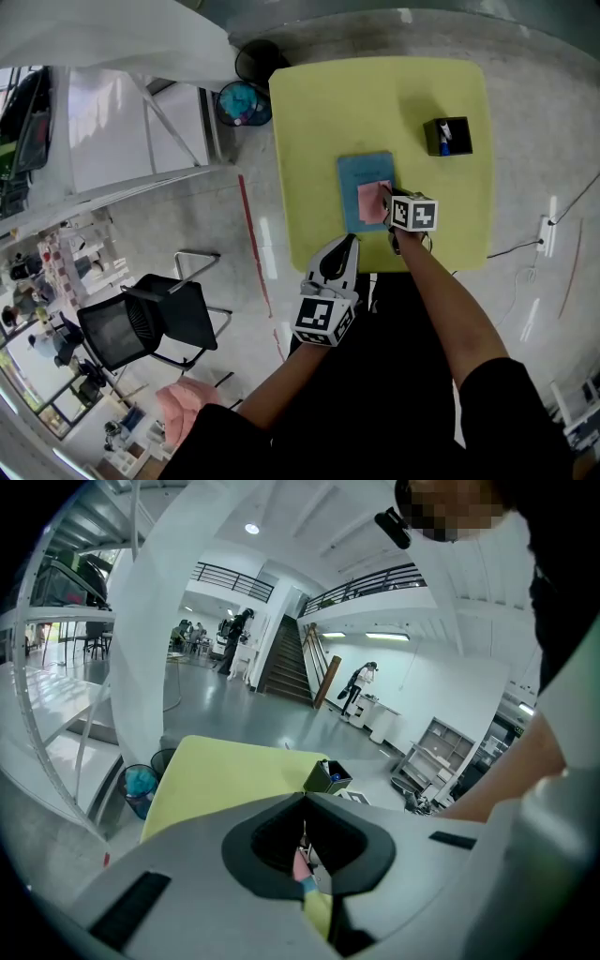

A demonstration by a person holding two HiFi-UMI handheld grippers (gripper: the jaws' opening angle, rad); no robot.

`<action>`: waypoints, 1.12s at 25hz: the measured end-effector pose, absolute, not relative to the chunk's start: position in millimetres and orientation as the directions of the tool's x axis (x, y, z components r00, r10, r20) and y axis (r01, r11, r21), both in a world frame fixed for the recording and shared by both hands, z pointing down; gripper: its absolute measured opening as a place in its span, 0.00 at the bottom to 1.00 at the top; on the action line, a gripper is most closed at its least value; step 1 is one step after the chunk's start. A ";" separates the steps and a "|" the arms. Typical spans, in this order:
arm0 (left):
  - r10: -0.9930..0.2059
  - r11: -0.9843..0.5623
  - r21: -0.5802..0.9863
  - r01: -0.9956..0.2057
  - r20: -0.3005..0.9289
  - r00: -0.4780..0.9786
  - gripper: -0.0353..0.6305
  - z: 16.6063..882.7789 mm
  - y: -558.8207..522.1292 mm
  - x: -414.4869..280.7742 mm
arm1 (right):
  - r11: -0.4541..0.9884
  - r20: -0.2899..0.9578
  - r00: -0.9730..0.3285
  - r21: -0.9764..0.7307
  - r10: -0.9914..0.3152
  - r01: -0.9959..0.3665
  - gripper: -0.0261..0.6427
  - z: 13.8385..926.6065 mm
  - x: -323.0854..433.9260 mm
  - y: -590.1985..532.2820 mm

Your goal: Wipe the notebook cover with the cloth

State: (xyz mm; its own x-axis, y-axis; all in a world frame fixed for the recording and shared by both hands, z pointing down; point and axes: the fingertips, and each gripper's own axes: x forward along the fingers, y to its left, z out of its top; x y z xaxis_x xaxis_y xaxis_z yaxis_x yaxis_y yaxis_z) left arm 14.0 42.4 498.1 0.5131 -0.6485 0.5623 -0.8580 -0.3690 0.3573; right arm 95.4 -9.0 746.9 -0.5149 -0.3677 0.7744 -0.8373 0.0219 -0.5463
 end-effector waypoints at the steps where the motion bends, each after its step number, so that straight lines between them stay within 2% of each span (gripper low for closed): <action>1: -0.648 -0.371 0.357 -0.857 0.562 0.515 0.08 498.5 41.9 17.1 | 0.026 0.771 -0.521 -0.551 -0.365 -0.834 0.09 748.5 96.1 -8.6; 16: -0.647 -0.387 0.369 -0.845 0.543 0.535 0.08 501.1 40.2 42.3 | 0.023 0.767 -0.520 -0.553 -0.375 -0.833 0.09 747.5 118.2 -7.3; 25: -0.646 -0.392 0.369 -0.842 0.542 0.538 0.08 501.9 43.4 36.3 | 0.010 0.754 -0.530 -0.571 -0.389 -0.821 0.09 751.8 121.1 -5.3; 28: -0.641 -0.410 0.359 -0.838 0.541 0.545 0.08 497.2 48.8 31.3 | 0.000 0.772 -0.495 -0.540 -0.398 -0.842 0.09 744.9 128.8 -5.5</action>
State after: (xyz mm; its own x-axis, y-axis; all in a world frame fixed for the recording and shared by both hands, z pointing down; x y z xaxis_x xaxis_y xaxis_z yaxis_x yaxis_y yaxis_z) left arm 31.3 48.8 497.2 0.5449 -0.6410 0.5406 -0.8385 -0.4098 0.3592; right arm 128.8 -5.5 744.9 -0.4954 -0.3977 0.7723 -0.8417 0.0001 -0.5399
